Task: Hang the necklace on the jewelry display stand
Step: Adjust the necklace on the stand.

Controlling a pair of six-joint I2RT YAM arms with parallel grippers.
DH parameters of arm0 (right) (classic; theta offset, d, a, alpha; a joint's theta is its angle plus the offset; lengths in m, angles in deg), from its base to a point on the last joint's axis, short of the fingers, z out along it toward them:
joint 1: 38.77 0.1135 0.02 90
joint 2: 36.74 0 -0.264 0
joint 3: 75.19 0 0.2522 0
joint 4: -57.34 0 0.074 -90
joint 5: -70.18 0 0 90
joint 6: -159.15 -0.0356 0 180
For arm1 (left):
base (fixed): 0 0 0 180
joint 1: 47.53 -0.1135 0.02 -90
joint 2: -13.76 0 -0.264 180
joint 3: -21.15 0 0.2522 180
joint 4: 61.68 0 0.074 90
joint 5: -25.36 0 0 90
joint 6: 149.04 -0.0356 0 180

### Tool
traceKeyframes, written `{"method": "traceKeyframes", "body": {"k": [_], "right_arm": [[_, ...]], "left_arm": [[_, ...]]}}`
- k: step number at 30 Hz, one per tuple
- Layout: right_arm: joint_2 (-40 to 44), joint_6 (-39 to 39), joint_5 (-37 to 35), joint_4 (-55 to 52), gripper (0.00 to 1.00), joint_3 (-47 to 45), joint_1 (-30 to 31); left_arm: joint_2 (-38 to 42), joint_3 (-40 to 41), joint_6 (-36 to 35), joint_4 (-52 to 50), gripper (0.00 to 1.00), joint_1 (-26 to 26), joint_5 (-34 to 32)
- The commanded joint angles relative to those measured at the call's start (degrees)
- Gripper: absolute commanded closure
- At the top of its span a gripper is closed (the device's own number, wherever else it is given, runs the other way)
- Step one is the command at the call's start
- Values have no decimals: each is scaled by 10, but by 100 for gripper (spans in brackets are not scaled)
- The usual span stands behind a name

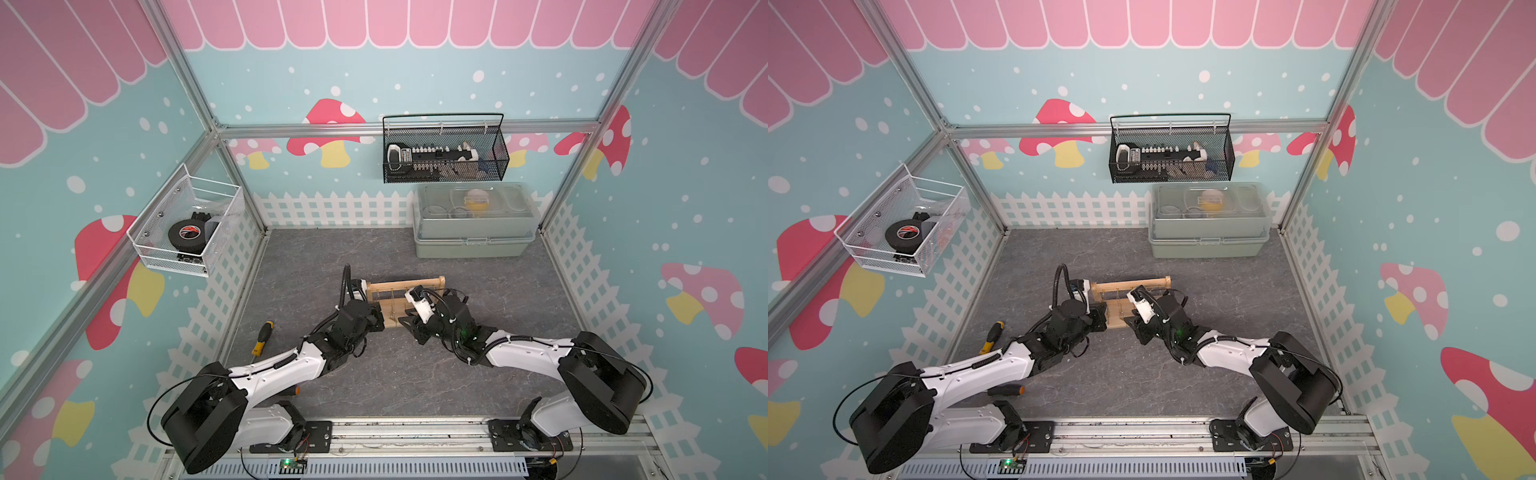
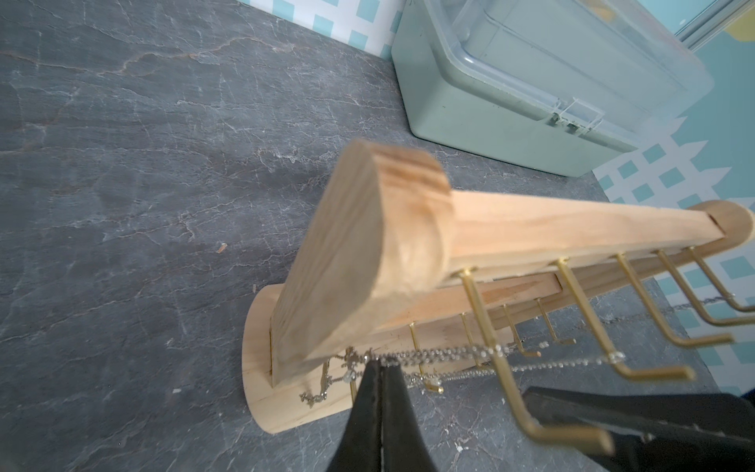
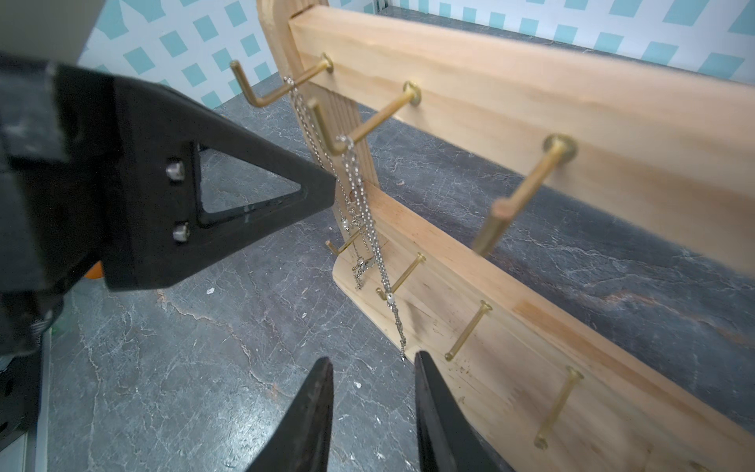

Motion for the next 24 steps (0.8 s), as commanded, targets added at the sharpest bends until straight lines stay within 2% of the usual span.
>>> {"method": "traceKeyframes", "body": {"k": [1, 12, 19, 24], "right_arm": [[-8, 5, -3, 9, 66, 7, 2], [-8, 0, 6, 13, 66, 9, 3], [-17, 3, 0, 9, 66, 35, 23], [-34, -10, -13, 42, 66, 44, 33]], "left_arm": [[22, 8, -17, 5, 100, -1, 5], [55, 21, -18, -23, 100, -1, 6], [55, 11, -26, -50, 100, 0, 50], [80, 15, -33, -73, 100, 0, 38]]}}
